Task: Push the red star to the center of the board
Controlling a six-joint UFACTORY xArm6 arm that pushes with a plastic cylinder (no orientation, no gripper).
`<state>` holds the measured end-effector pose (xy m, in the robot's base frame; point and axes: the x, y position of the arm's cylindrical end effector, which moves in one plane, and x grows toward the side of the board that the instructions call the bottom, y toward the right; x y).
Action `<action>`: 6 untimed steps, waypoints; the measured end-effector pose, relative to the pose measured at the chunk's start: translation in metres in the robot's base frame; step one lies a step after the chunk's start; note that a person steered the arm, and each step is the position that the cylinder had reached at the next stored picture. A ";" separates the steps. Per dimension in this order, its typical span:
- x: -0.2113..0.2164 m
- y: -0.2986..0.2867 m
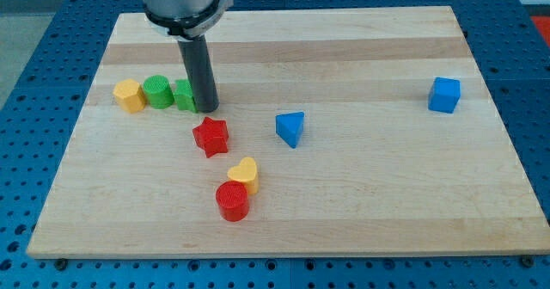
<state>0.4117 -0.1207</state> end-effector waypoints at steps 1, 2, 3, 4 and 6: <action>0.001 -0.011; 0.008 -0.013; 0.024 -0.017; 0.037 -0.025; 0.070 -0.033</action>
<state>0.4813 -0.1536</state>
